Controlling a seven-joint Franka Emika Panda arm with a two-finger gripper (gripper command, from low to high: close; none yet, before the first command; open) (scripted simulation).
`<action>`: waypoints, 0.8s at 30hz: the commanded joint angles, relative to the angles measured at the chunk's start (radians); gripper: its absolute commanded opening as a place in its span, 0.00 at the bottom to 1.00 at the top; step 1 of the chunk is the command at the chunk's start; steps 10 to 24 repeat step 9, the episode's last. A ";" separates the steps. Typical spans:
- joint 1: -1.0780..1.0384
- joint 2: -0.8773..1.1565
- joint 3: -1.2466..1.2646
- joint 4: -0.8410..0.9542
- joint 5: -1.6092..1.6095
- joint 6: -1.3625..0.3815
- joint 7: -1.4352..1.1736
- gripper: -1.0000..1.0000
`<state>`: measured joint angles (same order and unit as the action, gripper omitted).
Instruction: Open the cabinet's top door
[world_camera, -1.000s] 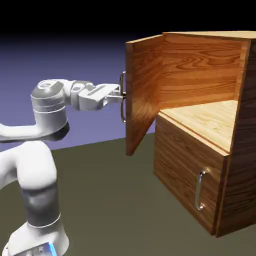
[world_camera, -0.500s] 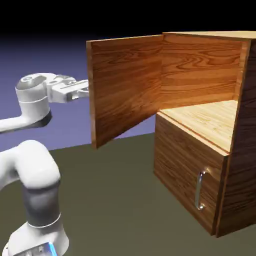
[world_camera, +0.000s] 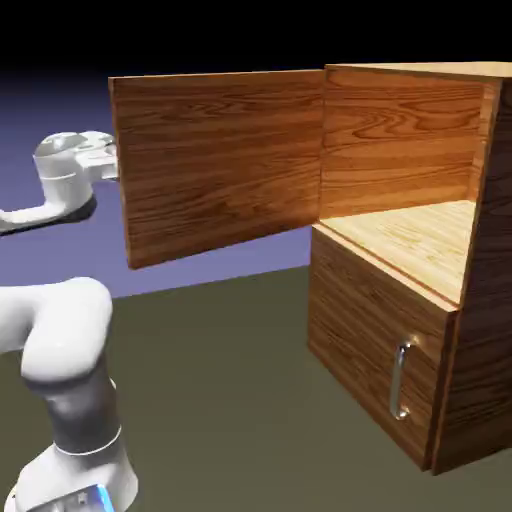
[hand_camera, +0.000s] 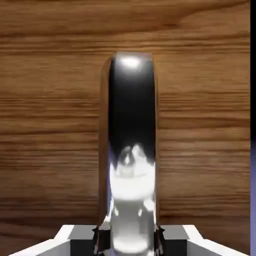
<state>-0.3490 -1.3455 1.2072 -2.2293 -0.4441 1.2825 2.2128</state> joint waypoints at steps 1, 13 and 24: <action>-0.030 0.001 0.014 0.036 0.007 -0.029 -0.005 0.00; -0.246 -0.002 0.093 0.299 0.043 -0.220 -0.048 0.00; -0.246 -0.002 0.093 0.299 0.043 -0.220 -0.048 0.00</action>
